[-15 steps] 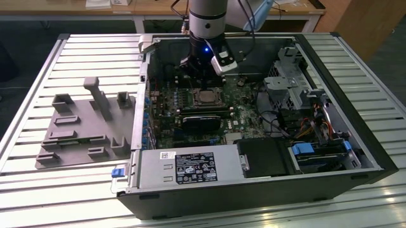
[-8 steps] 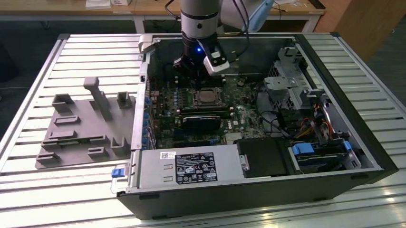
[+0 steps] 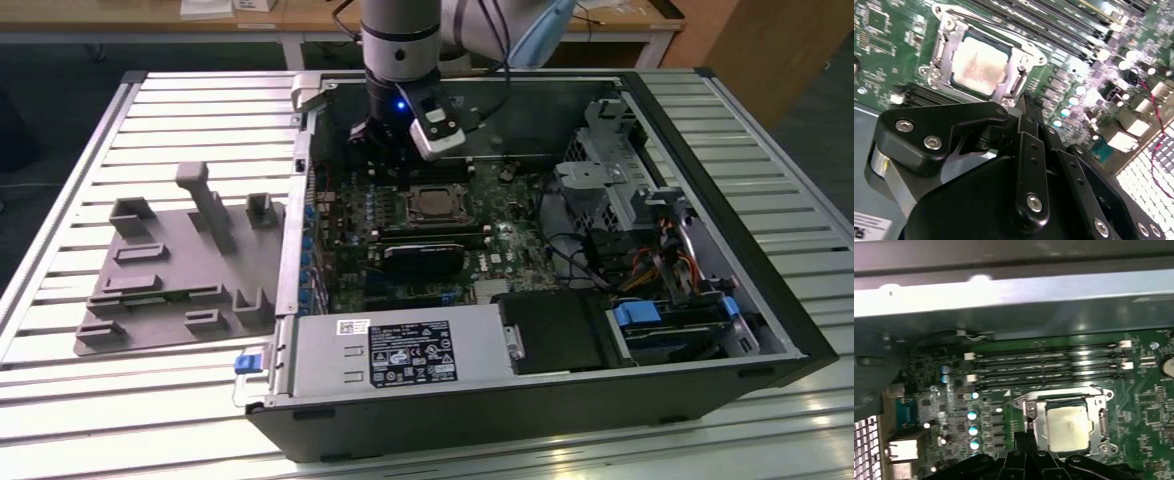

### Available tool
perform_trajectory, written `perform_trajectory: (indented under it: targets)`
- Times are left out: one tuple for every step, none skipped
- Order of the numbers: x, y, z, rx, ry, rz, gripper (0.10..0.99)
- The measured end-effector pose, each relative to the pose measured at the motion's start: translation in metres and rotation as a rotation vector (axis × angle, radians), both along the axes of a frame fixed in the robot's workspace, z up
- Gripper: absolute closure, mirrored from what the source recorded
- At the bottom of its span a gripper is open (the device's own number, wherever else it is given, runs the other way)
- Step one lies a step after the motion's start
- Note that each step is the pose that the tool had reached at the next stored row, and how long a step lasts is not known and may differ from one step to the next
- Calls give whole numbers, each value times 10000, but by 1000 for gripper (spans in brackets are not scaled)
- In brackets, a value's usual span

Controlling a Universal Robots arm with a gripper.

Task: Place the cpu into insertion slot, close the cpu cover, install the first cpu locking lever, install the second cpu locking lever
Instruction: 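Install the first cpu locking lever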

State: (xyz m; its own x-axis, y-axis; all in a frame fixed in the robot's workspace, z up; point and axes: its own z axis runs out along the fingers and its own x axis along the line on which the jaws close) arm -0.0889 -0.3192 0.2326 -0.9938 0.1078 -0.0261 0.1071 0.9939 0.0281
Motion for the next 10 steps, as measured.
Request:
perform_trajectory:
  targets:
    - [-22, 0, 0, -1, -4, 1, 984]
    - [-39, 0, 0, -1, -8, 2, 984]
    - [-54, 0, 0, -1, -10, 1, 984]
    - [-67, 0, 0, -1, -13, 2, 984]
    - [-80, 0, 0, -1, -15, 0, 984]
    - [-95, 0, 0, -1, -17, 0, 984]
    - [-108, 0, 0, -1, -19, 0, 984]
    - [-123, 0, 0, -1, -22, 1, 984]
    - [-138, 0, 1, -1, -24, 1, 984]
    - [-145, 0, 1, 0, -26, 0, 984]
